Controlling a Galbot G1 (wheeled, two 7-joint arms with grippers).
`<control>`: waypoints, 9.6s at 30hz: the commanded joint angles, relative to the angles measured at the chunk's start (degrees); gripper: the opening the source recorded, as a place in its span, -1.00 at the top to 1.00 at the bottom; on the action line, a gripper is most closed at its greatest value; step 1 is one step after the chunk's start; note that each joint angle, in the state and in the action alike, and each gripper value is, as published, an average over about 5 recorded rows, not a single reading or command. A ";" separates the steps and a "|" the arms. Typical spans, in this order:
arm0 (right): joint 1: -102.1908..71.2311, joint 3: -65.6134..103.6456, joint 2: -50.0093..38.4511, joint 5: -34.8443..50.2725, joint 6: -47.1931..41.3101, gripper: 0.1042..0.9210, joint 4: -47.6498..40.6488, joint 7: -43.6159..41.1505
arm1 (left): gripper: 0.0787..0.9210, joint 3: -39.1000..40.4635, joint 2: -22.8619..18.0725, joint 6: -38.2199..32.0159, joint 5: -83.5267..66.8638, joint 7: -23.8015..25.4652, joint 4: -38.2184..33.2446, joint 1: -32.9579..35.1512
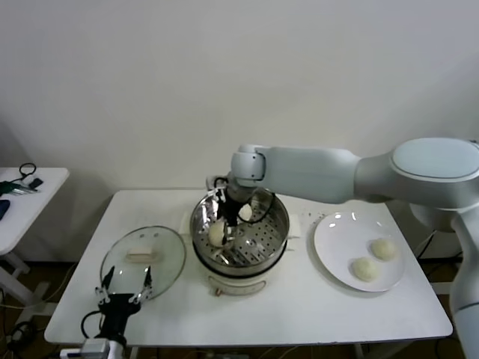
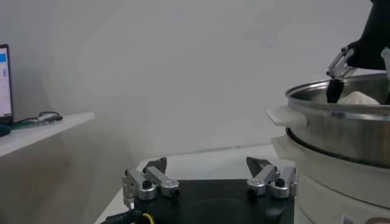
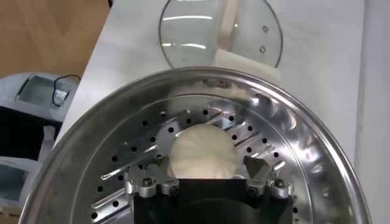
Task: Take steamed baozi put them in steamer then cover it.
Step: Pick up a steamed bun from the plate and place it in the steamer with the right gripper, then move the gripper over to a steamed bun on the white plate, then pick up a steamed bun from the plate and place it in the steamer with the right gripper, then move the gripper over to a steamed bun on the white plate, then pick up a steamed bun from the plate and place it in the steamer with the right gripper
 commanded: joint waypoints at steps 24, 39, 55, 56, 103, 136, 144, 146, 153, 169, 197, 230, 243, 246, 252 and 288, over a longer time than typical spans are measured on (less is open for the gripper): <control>5.54 -0.35 -41.76 -18.42 14.70 -0.76 9.57 -13.82 | -0.77 -2.14 -0.93 1.96 -1.65 0.03 -1.12 -1.03; -17.31 12.60 -48.49 -37.58 18.60 -0.76 4.50 -14.51 | -0.77 -2.51 -0.91 2.05 -0.11 1.14 -1.65 -0.63; -27.12 20.35 -41.31 -41.52 19.27 -0.76 -3.06 -13.73 | -0.77 -2.70 -1.61 1.85 1.34 1.23 -1.60 0.53; -27.27 20.35 -41.01 -41.61 19.30 -0.76 -3.22 -13.75 | -0.77 -2.70 -1.60 1.85 1.38 1.25 -1.59 0.57; 5.77 9.29 -26.44 -45.78 52.29 -0.40 -1.98 -22.56 | -0.77 -2.67 -1.15 2.19 1.74 0.76 -1.87 2.78; 1.12 7.33 -3.47 -46.31 57.35 -0.45 10.83 -22.30 | -0.77 -3.05 -1.55 0.86 2.07 0.84 -1.49 4.75; -0.13 4.83 -1.88 -46.35 57.37 -0.45 11.12 -22.26 | -0.77 -2.77 -1.34 1.10 1.98 0.71 -1.35 4.44; -0.51 4.67 -1.85 -46.42 57.34 -0.45 11.23 -22.24 | -0.77 -2.76 -1.37 1.18 1.84 0.60 -1.35 4.38; -1.63 4.93 -2.27 -47.45 57.09 -0.45 11.44 -21.93 | -0.77 -2.66 -1.39 1.16 1.53 0.47 -1.07 4.32; -3.26 6.53 -0.67 -48.46 56.76 -0.47 8.67 -20.73 | -0.77 -2.62 -1.34 1.05 1.50 0.50 -0.69 4.20; 13.56 -3.36 -21.00 -32.86 40.91 -0.76 5.82 -9.52 | -0.77 -2.43 -0.95 0.91 1.89 0.54 -1.46 4.43; -26.90 28.61 -40.66 -50.03 28.93 -0.76 -16.26 -15.31 | -0.77 -1.37 -1.92 1.30 3.98 0.62 -1.87 5.00; -31.48 35.21 -35.21 -57.22 31.74 -0.76 -24.79 -15.29 | -0.77 -0.44 -3.19 1.13 5.50 0.55 -1.83 5.95; -32.00 35.86 -34.51 -57.74 31.82 -0.76 -25.53 -15.22 | -0.77 -0.54 -3.13 1.20 5.53 0.53 -1.90 5.88; -32.69 37.63 -32.72 -58.83 32.09 -0.76 -27.05 -14.73 | -0.77 -0.53 -3.35 1.00 5.63 0.52 -1.55 5.94; -24.94 30.91 -31.48 -47.88 28.96 -0.41 -24.88 -16.21 | -0.77 -0.06 -3.81 0.36 7.43 0.47 -1.63 6.15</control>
